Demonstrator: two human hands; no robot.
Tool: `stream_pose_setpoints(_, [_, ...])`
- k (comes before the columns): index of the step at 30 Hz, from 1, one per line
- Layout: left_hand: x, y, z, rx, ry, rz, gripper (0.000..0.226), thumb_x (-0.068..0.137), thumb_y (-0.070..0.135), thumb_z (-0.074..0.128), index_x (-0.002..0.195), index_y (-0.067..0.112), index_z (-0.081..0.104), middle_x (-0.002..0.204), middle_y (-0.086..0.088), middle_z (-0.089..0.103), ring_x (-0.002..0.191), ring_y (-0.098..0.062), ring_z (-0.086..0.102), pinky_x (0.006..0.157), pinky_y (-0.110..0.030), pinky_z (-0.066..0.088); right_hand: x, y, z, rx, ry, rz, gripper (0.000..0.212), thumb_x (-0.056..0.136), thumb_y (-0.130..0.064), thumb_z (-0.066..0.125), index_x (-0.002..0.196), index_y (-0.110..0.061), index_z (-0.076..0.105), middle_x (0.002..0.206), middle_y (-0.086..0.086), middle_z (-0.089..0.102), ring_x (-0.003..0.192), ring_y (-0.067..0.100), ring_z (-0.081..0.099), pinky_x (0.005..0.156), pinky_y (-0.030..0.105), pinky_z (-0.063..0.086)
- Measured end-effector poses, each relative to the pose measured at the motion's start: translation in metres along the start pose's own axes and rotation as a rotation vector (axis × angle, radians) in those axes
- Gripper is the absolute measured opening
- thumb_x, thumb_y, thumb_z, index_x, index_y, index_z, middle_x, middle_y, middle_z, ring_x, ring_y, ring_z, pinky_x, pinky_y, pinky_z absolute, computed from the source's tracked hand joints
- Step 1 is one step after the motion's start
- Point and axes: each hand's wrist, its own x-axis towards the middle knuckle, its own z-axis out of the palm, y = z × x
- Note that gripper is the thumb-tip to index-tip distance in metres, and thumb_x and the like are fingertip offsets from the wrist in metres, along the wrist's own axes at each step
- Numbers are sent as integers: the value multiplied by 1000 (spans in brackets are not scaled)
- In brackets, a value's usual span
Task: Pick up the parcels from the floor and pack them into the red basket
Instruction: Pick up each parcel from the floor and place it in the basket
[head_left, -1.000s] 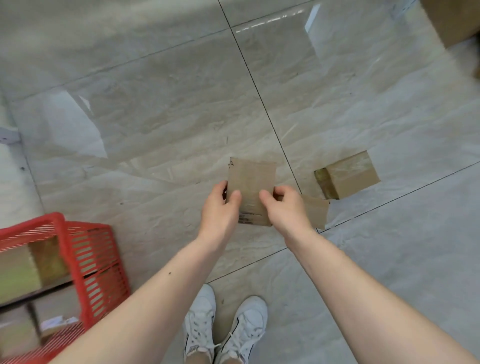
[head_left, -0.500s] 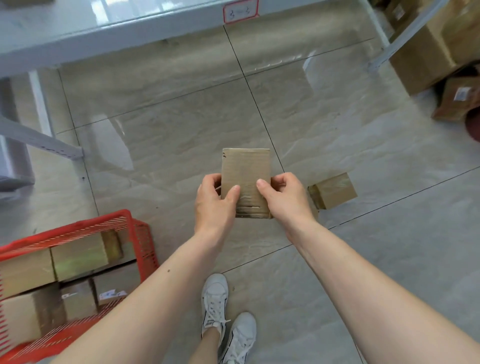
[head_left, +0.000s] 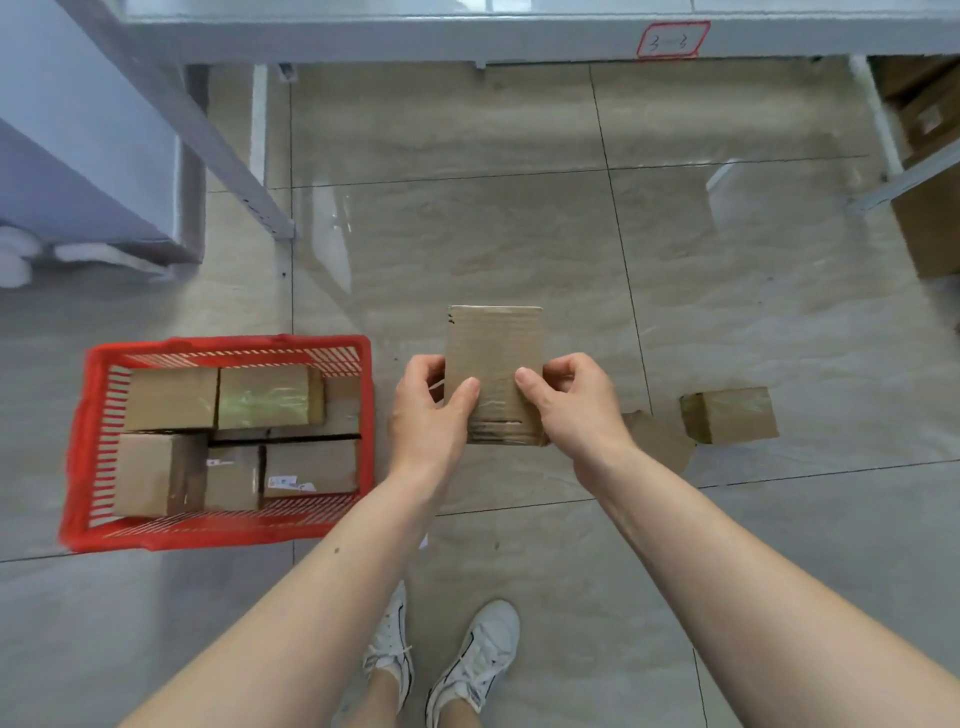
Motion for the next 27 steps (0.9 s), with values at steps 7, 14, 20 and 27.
stream_pose_setpoints(7, [3, -37, -91, -119, 96, -68, 21, 88, 13, 63, 89, 34, 57, 102, 3, 70, 96, -18, 68, 92, -48, 55, -34, -6, 91, -77, -92, 4, 21, 87, -27, 70, 79, -23, 52, 87, -2, 62, 85, 17, 60, 77, 36, 50])
stream_pose_setpoints(14, [21, -77, -195, -66, 86, -91, 30, 87, 22, 51, 112, 28, 65, 113, 2, 69, 106, -17, 66, 95, -44, 54, -69, -3, 198, -83, -101, 56, 19, 88, -29, 68, 81, -24, 51, 92, 2, 66, 87, 20, 62, 76, 35, 50])
stream_pose_setpoints(20, [42, -124, -290, 17, 14, -101, 48, 76, 26, 58, 123, 25, 65, 118, -3, 68, 105, -17, 68, 95, -44, 55, -103, 8, 298, -15, -176, 123, 54, 77, -30, 74, 124, -20, 51, 118, 1, 66, 105, 18, 68, 94, 44, 56])
stream_pose_setpoints(27, [60, -172, -344, 60, 16, -173, 35, 82, 3, 66, 112, 19, 61, 104, -2, 72, 100, -18, 68, 95, -45, 54, -121, 36, 364, 22, -198, 194, 51, 86, -10, 71, 134, -13, 54, 123, 7, 67, 106, 21, 68, 96, 45, 55])
